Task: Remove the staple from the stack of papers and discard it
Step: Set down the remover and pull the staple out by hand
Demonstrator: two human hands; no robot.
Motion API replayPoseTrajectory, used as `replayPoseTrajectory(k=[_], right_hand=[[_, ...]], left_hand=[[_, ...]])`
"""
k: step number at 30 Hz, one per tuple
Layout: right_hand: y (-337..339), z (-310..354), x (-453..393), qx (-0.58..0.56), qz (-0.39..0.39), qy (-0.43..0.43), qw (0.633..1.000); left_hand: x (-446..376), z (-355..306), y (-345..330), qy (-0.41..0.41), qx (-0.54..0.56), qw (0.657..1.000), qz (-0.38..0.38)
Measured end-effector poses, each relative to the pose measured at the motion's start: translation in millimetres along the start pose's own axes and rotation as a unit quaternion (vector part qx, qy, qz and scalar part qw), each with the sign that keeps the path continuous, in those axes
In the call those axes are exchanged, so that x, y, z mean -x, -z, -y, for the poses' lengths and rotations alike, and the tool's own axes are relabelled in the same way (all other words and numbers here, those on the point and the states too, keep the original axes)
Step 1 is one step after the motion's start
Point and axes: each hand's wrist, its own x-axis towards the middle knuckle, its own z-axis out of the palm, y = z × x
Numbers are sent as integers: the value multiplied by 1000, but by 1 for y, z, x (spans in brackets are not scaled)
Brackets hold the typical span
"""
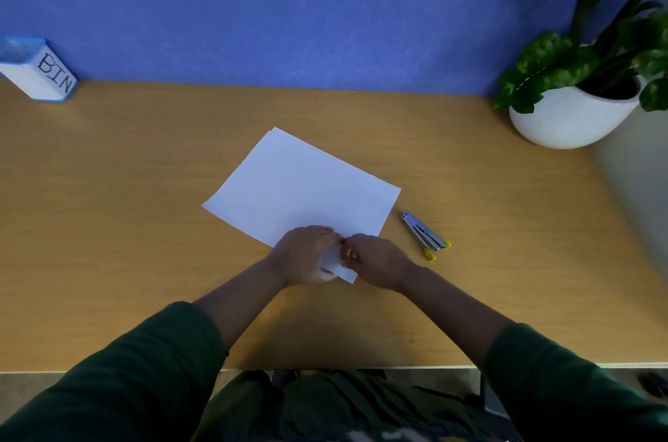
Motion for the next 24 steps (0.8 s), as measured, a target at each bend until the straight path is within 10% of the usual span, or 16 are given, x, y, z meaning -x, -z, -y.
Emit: replayPoseTrajectory(k=[7, 11, 17, 24], right_hand=[[13, -2, -1, -214, -7, -86, 973], [14, -2, 3, -291, -138, -141, 936], [-1, 13, 19, -218, -390, -124, 886], [-6, 18, 19, -65, -372, -39, 925]], left_hand=[[4, -8, 2, 41, 159, 983, -85], [-3, -14, 4, 136, 273, 948, -94], [-15, -15, 15, 241, 401, 881, -76], [-19, -25, 26, 307, 524, 792, -55]])
